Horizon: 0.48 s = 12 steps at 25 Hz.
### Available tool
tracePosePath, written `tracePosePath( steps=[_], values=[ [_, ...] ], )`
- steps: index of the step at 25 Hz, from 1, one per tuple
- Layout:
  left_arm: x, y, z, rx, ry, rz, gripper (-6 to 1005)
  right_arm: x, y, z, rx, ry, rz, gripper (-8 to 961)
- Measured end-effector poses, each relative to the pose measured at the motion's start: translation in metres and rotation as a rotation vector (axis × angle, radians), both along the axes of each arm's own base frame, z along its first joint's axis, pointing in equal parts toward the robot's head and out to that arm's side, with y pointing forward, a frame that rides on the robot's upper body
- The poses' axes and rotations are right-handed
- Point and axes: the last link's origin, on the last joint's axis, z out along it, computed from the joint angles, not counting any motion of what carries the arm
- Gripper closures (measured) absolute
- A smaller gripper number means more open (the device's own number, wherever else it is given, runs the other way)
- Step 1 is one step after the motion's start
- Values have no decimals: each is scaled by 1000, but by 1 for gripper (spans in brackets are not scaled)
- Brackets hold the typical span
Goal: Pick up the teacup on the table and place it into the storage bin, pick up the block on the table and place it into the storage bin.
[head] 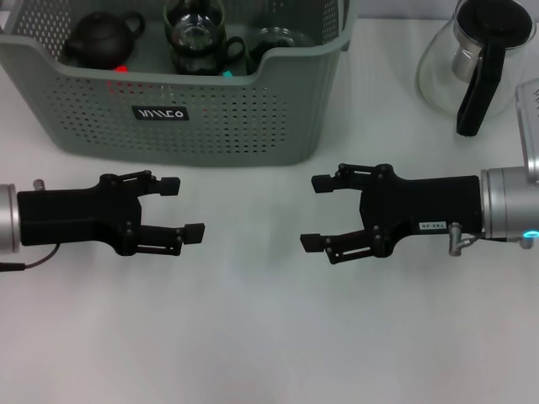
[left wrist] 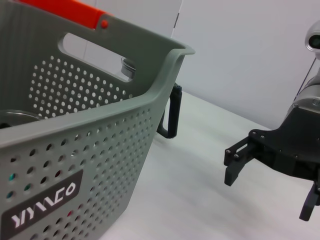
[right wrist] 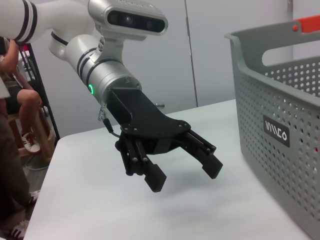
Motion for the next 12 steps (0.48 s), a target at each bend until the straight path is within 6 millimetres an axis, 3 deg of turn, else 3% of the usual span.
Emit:
tracePosePath(
  steps=[12],
  values=[
    [2, 1, -3, -9, -8, -5, 47, 1, 1, 3, 12, -3, 3, 12]
  ],
)
